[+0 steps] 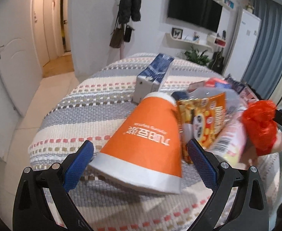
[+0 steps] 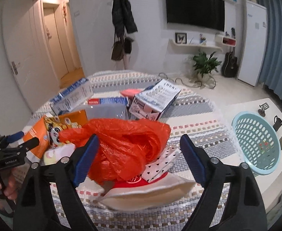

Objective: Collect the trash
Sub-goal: 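Grasp the orange paper cup with the left tool while the right tool grasps the red plastic bag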

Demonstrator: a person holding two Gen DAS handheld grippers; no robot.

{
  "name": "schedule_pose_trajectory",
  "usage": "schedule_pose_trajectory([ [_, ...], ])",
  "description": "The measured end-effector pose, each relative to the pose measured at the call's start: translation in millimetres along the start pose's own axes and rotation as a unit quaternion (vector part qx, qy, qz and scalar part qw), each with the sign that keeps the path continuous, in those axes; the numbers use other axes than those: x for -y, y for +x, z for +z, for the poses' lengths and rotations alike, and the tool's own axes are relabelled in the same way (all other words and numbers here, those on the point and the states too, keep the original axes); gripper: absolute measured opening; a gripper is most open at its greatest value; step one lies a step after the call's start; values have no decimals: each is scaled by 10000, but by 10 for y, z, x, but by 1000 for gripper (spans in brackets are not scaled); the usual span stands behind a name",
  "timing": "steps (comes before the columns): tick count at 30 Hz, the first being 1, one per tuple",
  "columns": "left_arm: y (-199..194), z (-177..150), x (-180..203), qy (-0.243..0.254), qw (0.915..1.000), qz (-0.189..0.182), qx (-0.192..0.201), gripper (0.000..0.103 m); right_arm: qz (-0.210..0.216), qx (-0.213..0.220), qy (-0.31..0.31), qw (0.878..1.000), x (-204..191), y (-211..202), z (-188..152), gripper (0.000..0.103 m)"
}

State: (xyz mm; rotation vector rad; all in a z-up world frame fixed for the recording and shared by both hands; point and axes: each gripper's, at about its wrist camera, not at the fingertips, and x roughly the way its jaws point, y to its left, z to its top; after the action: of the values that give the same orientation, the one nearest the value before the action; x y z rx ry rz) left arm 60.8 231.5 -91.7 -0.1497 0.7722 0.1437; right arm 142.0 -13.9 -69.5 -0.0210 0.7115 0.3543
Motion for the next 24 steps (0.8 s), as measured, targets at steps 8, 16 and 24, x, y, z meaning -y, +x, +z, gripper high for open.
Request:
schedule_pose_trajectory([
  [8, 194, -36, -123, -367, 9985, -179, -354, 86, 164, -452, -164, 9987, -78, 257, -44, 89],
  [16, 40, -98, -76, -514, 9984, -208, -91, 70, 236, -481, -177, 9984, -69, 285, -92, 81],
  [24, -236, -187, -6, -723, 9962, -400, 274, 56, 487, -404, -198, 9978, -66, 195, -72, 37],
])
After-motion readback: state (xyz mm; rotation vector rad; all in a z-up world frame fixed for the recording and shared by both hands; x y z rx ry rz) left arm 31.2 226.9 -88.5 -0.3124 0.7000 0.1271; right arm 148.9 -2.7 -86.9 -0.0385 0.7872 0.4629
